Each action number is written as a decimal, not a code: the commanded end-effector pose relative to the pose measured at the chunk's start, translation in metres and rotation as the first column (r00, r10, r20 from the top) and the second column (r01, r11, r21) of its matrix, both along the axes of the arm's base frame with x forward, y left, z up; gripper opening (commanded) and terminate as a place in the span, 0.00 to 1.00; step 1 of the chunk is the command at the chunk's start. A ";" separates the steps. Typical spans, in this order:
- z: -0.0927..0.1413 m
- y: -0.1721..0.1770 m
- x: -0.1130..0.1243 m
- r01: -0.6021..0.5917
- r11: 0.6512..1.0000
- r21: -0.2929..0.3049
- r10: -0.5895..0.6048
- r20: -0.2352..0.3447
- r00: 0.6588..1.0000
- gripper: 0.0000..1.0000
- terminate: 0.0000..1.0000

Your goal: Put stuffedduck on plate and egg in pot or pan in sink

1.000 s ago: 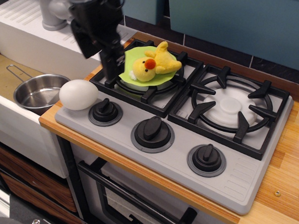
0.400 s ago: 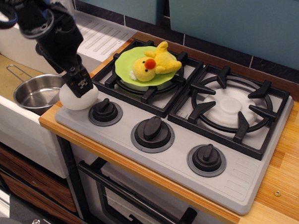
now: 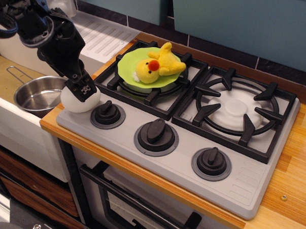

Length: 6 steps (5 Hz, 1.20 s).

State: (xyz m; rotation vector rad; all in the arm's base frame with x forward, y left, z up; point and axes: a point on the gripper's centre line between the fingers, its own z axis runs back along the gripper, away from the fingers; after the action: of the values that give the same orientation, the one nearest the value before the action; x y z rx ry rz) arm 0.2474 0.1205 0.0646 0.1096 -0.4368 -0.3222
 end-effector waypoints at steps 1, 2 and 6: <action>-0.006 -0.004 0.013 -0.024 1.000 -0.020 0.024 -0.006 1.000 1.00 0.00; -0.009 -0.005 0.015 -0.036 0.999 -0.026 0.035 -0.028 0.999 1.00 0.00; -0.033 -0.004 0.012 -0.095 0.989 -0.113 0.090 -0.055 0.994 0.00 0.00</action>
State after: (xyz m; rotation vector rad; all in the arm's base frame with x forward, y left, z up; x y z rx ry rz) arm 0.2553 0.1149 0.0290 0.0021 -0.3903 -0.2042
